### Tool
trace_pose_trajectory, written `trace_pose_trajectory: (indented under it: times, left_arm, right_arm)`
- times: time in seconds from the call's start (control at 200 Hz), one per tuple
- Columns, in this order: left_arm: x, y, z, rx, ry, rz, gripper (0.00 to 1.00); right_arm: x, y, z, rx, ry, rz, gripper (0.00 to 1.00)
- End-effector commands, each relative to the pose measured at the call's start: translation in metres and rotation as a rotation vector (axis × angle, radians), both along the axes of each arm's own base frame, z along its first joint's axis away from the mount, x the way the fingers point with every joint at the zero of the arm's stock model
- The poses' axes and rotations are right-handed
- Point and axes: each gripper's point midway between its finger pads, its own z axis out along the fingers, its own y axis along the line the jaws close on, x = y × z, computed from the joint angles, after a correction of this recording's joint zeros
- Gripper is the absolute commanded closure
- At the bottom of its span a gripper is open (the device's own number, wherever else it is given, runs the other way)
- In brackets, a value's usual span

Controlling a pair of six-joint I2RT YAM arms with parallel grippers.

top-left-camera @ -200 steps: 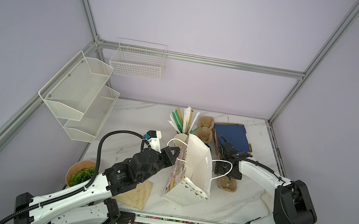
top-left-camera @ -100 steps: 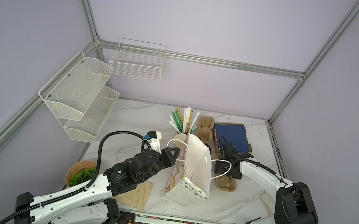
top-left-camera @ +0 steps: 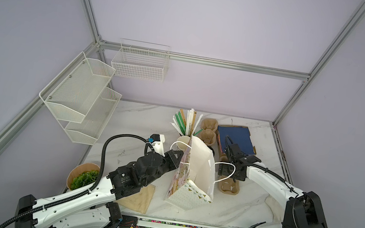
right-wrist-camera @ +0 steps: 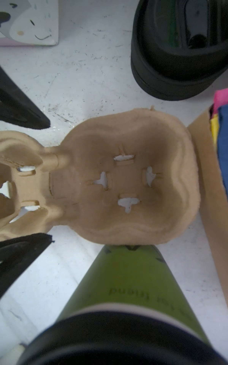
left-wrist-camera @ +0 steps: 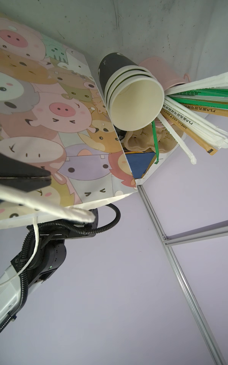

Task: Pack a coffee takeout order
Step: Place the takeout bag at the center of the table.

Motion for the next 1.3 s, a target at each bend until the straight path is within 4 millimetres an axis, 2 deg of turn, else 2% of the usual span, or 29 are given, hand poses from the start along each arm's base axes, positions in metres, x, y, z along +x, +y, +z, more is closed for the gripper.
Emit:
trace_pose_trajectory:
  times: [0.0, 0.275, 0.47, 0.82, 1.085, 1.295]
  left_arm:
    - [-0.002, 0.009, 0.000, 0.007, -0.026, 0.021, 1.00]
    - [-0.007, 0.022, -0.017, 0.029, -0.010, 0.039, 1.00]
    - [-0.010, 0.029, -0.028, 0.044, 0.003, 0.053, 1.00]
    - [-0.016, 0.034, -0.045, 0.048, 0.038, 0.052, 1.00]
    - [-0.017, 0.029, -0.054, 0.039, 0.064, 0.033, 1.00]
    - [-0.016, 0.018, -0.062, 0.029, 0.094, 0.007, 1.00]
  right_arm:
    - [-0.002, -0.009, 0.002, -0.041, 0.002, -0.034, 0.12]
    - [-0.003, -0.008, -0.016, -0.066, 0.059, -0.027, 0.09]
    - [0.000, -0.002, -0.009, -0.026, 0.026, -0.008, 0.09]
    - [0.000, 0.001, -0.012, -0.010, 0.021, -0.002, 0.12]
    - [0.002, 0.001, -0.004, 0.013, -0.012, -0.020, 0.16]
    - [0.001, -0.001, -0.005, -0.004, 0.000, -0.026, 0.18]
